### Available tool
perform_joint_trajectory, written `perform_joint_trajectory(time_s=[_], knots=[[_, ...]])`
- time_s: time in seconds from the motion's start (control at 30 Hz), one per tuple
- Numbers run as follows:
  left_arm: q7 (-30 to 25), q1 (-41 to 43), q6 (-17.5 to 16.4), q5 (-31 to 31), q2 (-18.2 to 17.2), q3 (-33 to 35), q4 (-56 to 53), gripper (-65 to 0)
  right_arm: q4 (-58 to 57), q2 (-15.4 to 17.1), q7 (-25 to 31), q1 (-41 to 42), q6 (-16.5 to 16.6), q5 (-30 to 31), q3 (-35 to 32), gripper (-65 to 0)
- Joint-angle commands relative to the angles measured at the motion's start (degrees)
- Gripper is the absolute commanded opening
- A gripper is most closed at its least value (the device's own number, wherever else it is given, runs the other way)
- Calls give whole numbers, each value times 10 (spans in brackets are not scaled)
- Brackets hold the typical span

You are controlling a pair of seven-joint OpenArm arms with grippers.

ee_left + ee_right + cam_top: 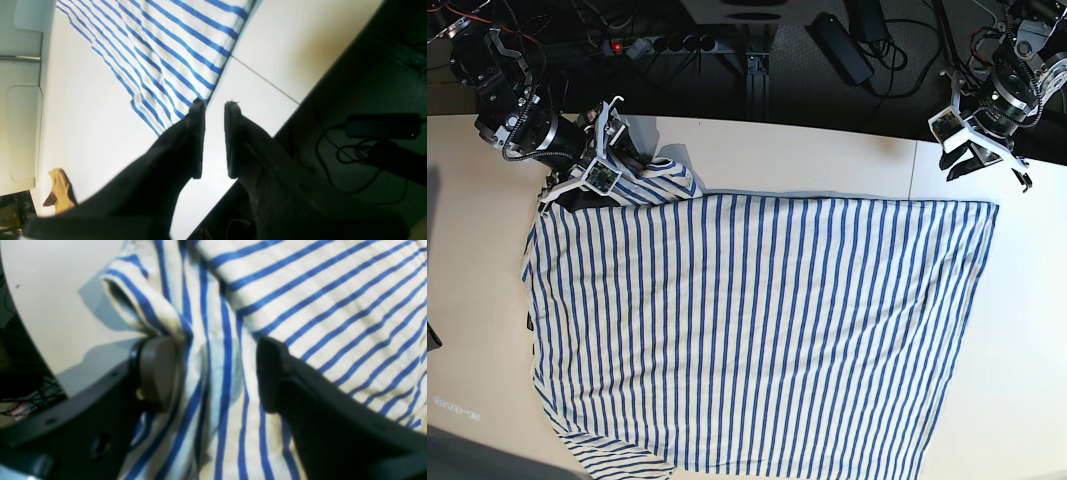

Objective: Fold the T-shirt properly
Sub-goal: 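Grasp the striped shirt's shoulder corners with both grippers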

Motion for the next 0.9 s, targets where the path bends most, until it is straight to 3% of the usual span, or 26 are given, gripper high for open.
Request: perform_joint_trajectory(time_s=[0.0, 0.3, 0.4, 0.47, 0.6, 0.87], knots=[[-21, 2, 9, 1, -8, -5, 9, -512, -7, 10, -32, 0, 43, -20, 2, -267], [-39, -33, 12, 3, -26, -5, 7, -497, -45, 9, -30, 1, 43, -19, 2, -268], [-39, -53, 12, 3, -48, -5, -10, -345, -49, 10, -30, 1, 43, -19, 2, -268], [-44, -64, 11, -7, -61, -5, -35, -286, -50, 10, -30, 1, 43, -19, 2, -268], [-62, -91, -27, -33, -72, -4, -92, -287, -50, 9, -26, 2, 43, -17, 2, -268], [-80, -132, -47, -35, -80, 22, -185, -287, -50, 8, -25, 3, 43, -15, 2, -268]])
